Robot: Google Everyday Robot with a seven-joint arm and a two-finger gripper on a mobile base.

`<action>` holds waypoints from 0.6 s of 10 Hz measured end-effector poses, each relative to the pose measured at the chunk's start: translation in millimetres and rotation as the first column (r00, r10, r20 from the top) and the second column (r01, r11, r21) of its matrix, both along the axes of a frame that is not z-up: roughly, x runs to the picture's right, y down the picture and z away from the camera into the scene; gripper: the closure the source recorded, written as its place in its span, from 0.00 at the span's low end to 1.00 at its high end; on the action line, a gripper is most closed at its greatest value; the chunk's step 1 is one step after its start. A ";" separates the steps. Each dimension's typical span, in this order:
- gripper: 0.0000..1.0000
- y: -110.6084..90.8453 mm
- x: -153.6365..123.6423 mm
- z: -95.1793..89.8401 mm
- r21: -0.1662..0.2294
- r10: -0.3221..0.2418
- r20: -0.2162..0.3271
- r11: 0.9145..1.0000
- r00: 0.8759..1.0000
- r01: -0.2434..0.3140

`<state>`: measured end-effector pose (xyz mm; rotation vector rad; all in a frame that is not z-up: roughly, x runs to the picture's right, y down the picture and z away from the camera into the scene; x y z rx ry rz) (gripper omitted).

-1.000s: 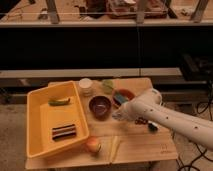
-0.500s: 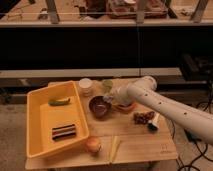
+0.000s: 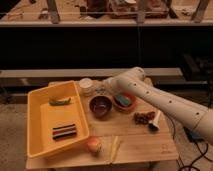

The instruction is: Place towel in paper cup

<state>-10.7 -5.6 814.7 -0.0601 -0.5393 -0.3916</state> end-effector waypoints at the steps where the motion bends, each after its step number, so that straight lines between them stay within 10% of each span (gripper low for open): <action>1: 1.00 0.1 1.0 0.2 0.000 0.000 -0.001 1.000 1.000 0.000; 6: 1.00 0.6 0.6 0.7 -0.001 -0.001 0.000 1.000 1.000 0.001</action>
